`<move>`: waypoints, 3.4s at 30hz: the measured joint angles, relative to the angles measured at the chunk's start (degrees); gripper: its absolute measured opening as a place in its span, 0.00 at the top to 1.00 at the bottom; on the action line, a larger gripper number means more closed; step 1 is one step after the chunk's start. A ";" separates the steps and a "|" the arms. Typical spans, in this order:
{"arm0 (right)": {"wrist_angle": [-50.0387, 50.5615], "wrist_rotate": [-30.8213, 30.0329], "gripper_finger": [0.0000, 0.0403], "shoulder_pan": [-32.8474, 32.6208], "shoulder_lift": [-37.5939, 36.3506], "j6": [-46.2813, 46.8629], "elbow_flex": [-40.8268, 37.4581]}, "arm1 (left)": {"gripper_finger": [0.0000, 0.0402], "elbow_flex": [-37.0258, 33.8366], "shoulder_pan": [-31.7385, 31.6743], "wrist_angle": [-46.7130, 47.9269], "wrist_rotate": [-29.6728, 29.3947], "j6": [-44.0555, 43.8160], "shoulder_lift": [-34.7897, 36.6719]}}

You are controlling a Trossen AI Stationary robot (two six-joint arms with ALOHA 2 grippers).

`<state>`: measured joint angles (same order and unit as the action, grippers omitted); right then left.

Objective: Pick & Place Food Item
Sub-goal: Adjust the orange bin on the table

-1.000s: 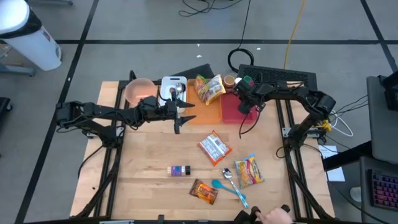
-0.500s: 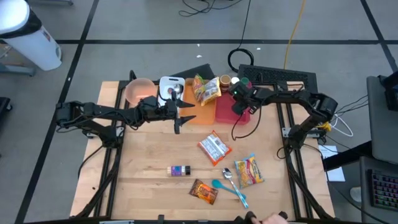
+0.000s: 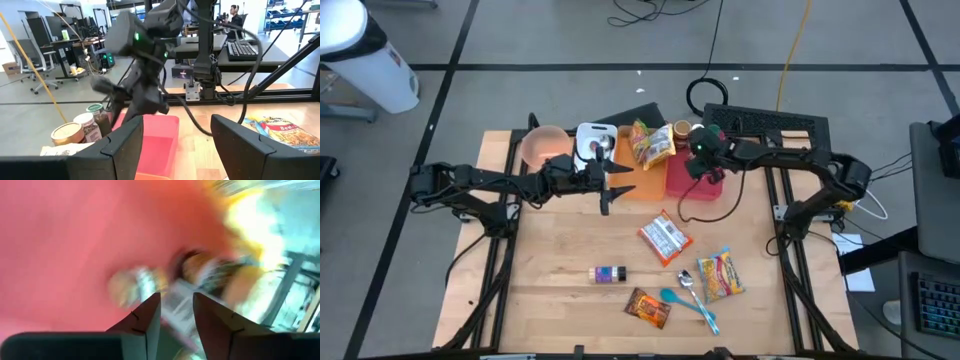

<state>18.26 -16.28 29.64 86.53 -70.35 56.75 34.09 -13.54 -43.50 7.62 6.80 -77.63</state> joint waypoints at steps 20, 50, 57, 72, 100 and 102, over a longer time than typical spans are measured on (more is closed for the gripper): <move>-6.48 10.48 0.49 -1.78 -3.92 45.77 2.84 | 0.40 0.00 -0.96 0.01 -7.68 -3.10 -0.01; -7.18 12.17 0.22 -6.51 -4.93 57.69 2.82 | 0.40 0.00 -4.80 12.46 4.38 0.32 0.01; -7.05 11.99 0.27 -8.80 -4.82 55.68 2.77 | 0.40 0.81 -4.52 23.02 12.90 -1.02 0.01; -2.59 11.94 0.35 -8.75 -4.82 56.40 2.77 | 0.41 10.97 -1.54 36.69 16.44 -4.12 -14.80; 7.25 19.96 0.39 -14.13 -5.19 58.32 -3.84 | 0.41 26.49 -1.97 46.94 4.38 1.93 -26.44; 7.29 17.96 0.39 -14.11 -5.19 57.78 -4.29 | 0.41 26.49 -1.97 46.18 3.92 1.95 -26.44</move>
<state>25.54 1.68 15.53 81.34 -12.56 52.46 60.58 -15.51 2.68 11.54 8.75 -104.07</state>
